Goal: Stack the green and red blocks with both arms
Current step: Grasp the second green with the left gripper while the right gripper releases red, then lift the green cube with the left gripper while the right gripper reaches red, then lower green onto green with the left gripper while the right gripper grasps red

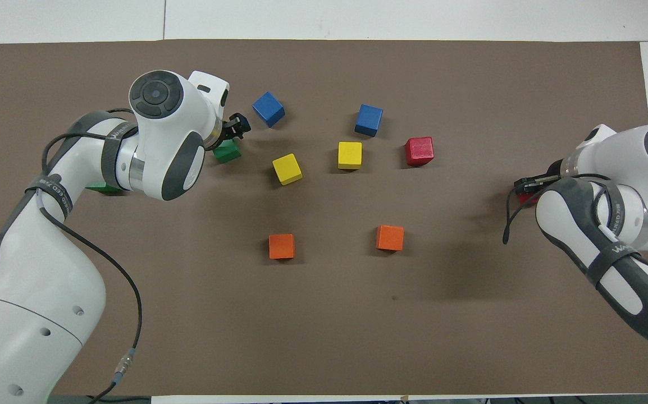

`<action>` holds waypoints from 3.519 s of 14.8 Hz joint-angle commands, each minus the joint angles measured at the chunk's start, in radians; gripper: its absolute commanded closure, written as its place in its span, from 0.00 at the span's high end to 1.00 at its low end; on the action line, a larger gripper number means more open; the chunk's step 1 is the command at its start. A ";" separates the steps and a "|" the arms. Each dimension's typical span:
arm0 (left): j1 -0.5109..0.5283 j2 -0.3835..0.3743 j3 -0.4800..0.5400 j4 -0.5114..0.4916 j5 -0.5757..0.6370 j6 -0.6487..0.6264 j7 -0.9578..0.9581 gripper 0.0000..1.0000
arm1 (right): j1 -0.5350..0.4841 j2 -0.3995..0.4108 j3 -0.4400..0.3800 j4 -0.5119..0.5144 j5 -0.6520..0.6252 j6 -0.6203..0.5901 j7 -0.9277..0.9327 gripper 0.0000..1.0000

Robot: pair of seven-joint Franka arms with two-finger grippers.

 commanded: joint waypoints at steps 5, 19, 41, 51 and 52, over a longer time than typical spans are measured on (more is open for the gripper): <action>-0.013 -0.010 0.010 -0.036 0.029 0.024 -0.030 1.00 | -0.021 0.002 0.012 -0.024 -0.005 0.032 -0.023 0.00; -0.027 -0.007 0.010 -0.059 0.029 0.067 -0.072 1.00 | 0.056 -0.035 0.024 0.318 -0.005 -0.291 0.098 1.00; 0.382 -0.251 0.006 -0.099 -0.112 -0.282 0.853 0.00 | 0.369 0.342 0.022 0.811 -0.069 -0.416 0.395 1.00; 0.409 -0.269 0.010 -0.191 -0.113 -0.194 0.965 0.00 | 0.343 0.326 0.022 0.637 -0.064 -0.302 0.398 1.00; 0.409 -0.269 0.010 -0.197 -0.113 -0.185 0.965 0.00 | 0.346 0.322 0.022 0.633 -0.061 -0.304 0.399 1.00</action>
